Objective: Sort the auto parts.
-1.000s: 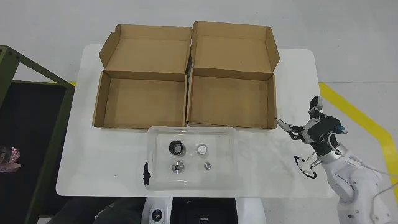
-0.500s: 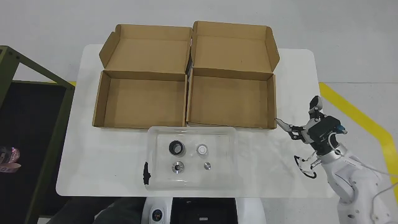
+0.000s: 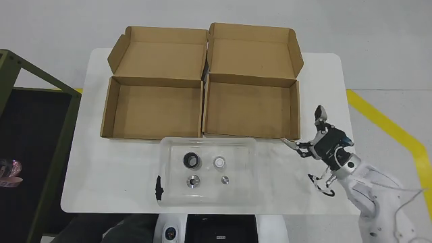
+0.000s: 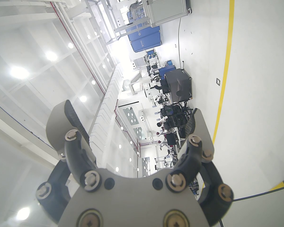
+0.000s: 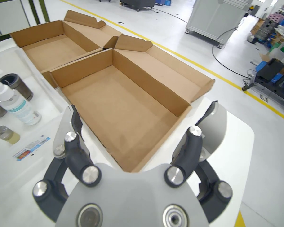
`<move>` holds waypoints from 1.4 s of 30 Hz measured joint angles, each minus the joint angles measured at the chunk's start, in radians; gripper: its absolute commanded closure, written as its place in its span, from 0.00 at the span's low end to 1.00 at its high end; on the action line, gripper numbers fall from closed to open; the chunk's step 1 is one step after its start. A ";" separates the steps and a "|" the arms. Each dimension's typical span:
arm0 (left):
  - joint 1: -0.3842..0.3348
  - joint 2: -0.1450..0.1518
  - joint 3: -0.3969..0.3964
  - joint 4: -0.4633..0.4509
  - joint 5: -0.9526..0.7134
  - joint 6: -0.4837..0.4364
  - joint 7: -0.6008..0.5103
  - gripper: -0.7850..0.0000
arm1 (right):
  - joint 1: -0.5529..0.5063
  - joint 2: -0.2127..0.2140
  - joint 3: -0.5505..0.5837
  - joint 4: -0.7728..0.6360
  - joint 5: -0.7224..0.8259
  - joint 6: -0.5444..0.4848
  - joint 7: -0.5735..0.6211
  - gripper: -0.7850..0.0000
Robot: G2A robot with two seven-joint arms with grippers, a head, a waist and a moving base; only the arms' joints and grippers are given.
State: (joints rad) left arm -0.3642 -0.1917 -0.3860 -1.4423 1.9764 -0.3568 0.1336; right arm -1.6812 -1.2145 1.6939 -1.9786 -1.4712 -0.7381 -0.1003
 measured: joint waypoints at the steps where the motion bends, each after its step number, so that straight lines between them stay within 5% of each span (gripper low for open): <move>1: 0.000 0.000 0.000 0.000 0.000 0.000 0.000 0.00 | 0.002 0.001 -0.012 -0.010 -0.008 -0.014 0.008 0.00; 19: 0.000 0.000 0.000 0.000 0.000 0.000 0.000 0.00 | 0.084 0.021 -0.290 -0.136 -0.127 -0.230 0.183 0.00; 42: 0.000 0.000 0.000 0.000 0.000 0.000 0.000 0.00 | 0.211 0.024 -0.543 -0.041 -0.116 -0.250 0.374 0.00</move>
State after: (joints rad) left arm -0.3642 -0.1917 -0.3860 -1.4423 1.9764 -0.3568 0.1336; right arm -1.4700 -1.1903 1.1507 -2.0195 -1.5875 -0.9881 0.2733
